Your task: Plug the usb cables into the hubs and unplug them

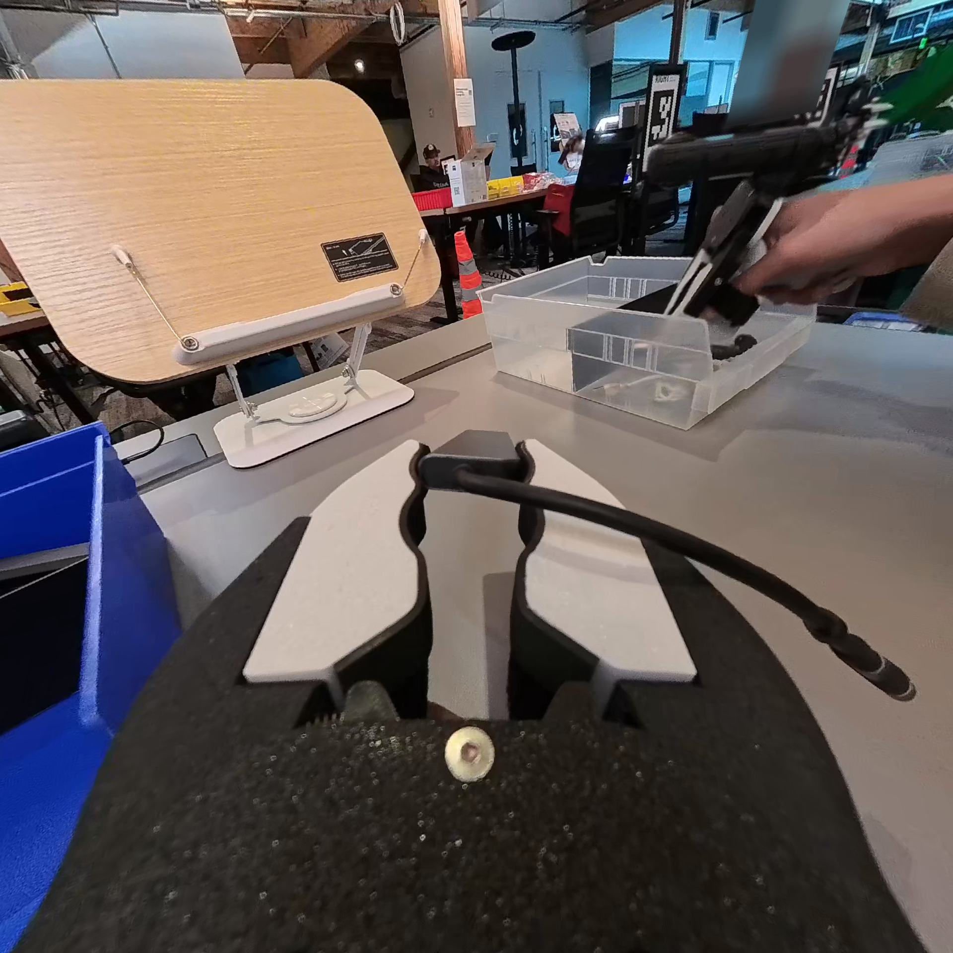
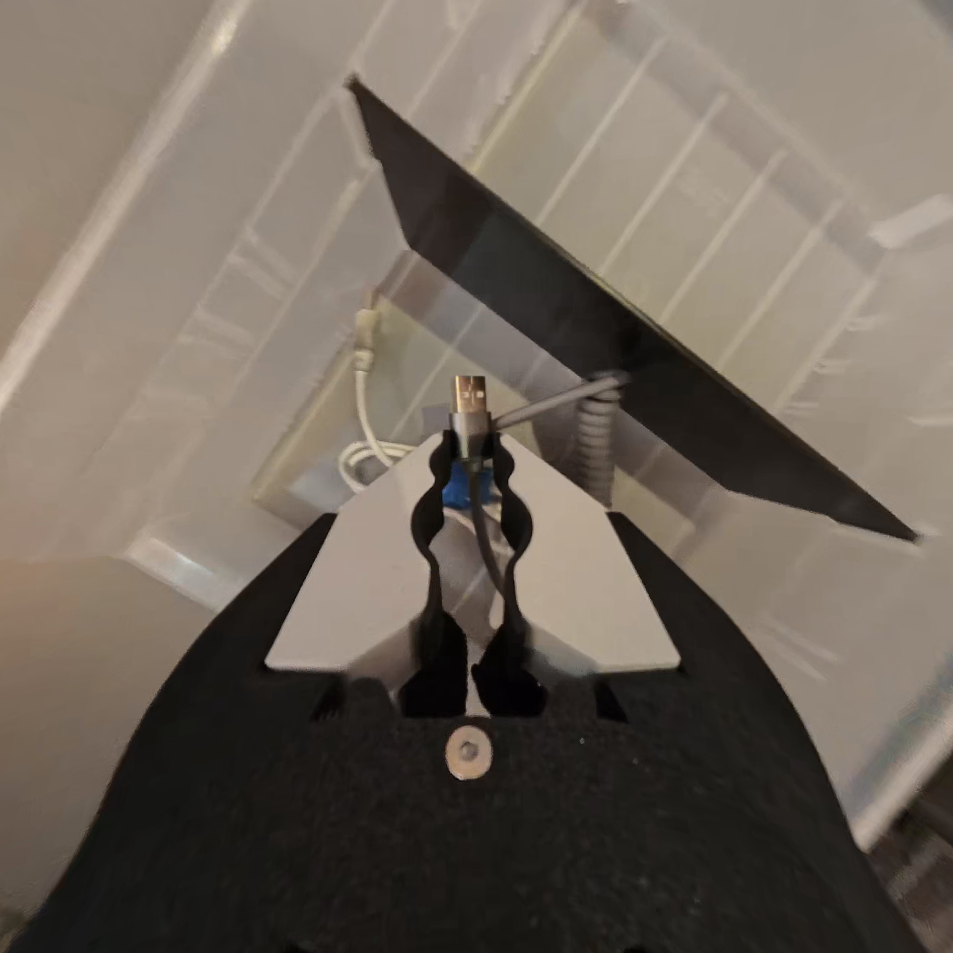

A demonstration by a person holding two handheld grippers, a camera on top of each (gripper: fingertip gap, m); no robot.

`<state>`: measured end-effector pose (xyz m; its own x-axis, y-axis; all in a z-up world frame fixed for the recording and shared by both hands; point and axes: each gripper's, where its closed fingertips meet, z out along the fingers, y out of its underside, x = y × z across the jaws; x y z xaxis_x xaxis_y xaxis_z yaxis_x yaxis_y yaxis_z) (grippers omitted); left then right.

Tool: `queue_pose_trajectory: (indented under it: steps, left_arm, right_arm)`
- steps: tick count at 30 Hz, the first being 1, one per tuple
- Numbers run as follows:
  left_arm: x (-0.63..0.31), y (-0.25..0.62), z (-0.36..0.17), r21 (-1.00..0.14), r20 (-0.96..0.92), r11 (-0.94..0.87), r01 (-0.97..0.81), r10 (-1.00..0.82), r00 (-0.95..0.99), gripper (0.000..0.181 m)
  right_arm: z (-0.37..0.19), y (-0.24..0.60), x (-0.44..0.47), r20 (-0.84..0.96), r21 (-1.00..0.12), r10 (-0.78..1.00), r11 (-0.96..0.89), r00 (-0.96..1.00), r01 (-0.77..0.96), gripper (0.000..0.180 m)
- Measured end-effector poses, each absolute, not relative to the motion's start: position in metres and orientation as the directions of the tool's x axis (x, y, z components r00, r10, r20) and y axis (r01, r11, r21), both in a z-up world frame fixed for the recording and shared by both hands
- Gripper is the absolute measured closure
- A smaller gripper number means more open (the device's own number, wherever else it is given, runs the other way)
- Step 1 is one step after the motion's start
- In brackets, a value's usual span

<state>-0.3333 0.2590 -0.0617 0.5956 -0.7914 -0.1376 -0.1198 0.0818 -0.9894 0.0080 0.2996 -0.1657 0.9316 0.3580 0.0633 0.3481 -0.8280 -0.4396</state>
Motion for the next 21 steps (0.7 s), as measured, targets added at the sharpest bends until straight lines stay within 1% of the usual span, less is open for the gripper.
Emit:
queue_pose_trajectory:
  steps: [1, 3, 7, 9, 11, 12, 13, 15, 16, 18, 19, 21]
  left_arm:
    - [-0.333, 0.259, -0.062, -0.989, -0.138, 0.082, -0.12, -0.791, 0.596, 0.149]
    - [-0.333, 0.258, -0.062, -0.989, -0.137, 0.081, -0.12, -0.794, 0.592, 0.149]
    - [-0.333, 0.258, -0.062, -0.99, -0.133, 0.079, -0.115, -0.795, 0.591, 0.149]
    - [-0.334, 0.259, -0.061, -0.992, -0.118, 0.071, -0.101, -0.798, 0.591, 0.149]
    - [-0.335, 0.26, -0.059, -0.996, -0.09, 0.056, -0.075, -0.802, 0.591, 0.149]
    - [-0.335, 0.26, -0.057, -0.998, -0.068, 0.045, -0.054, -0.807, 0.587, 0.149]
    - [-0.335, 0.259, -0.055, -0.999, -0.04, 0.031, -0.026, -0.818, 0.574, 0.149]
    - [-0.333, 0.253, -0.049, -0.999, 0.029, -0.004, 0.049, -0.858, 0.513, 0.149]
    - [-0.332, 0.249, -0.044, -0.995, 0.071, -0.03, 0.093, -0.878, 0.473, 0.149]
    - [-0.331, 0.241, -0.036, -0.975, 0.179, -0.116, 0.189, -0.914, 0.363, 0.149]
    - [-0.331, 0.237, -0.032, -0.958, 0.237, -0.17, 0.233, -0.924, 0.299, 0.149]
    - [-0.333, 0.232, -0.024, -0.917, 0.324, -0.256, 0.306, -0.925, 0.198, 0.149]
  right_arm:
    - [-0.167, 0.302, 0.001, 0.058, -0.455, 0.367, -0.818, 0.928, 0.352, 0.165]
    - [-0.168, 0.308, -0.005, 0.05, -0.493, 0.361, -0.802, 0.931, 0.337, 0.163]
    - [-0.164, 0.307, -0.011, -0.017, -0.525, 0.342, -0.803, 0.94, 0.283, 0.149]
    - [-0.142, 0.307, -0.013, -0.032, -0.608, 0.317, -0.759, 0.948, 0.233, 0.142]
    - [-0.107, 0.307, -0.025, -0.084, -0.741, 0.293, -0.657, 0.952, 0.136, 0.135]
    - [-0.088, 0.306, -0.035, -0.125, -0.801, 0.298, -0.593, 0.946, 0.081, 0.136]
    - [-0.073, 0.303, -0.051, -0.167, -0.835, 0.333, -0.548, 0.928, 0.046, 0.135]
    - [-0.048, 0.286, -0.104, -0.219, -0.874, 0.5, -0.482, 0.838, 0.059, 0.135]
    - [-0.035, 0.274, -0.14, -0.25, -0.9, 0.611, -0.433, 0.751, 0.053, 0.136]
    - [-0.019, 0.24, -0.208, -0.29, -0.932, 0.814, -0.359, 0.504, 0.044, 0.133]
    - [-0.017, 0.231, -0.23, -0.286, -0.944, 0.857, -0.329, 0.428, 0.028, 0.129]
    - [-0.021, 0.233, -0.254, -0.286, -0.953, 0.873, -0.303, 0.395, -0.021, 0.125]
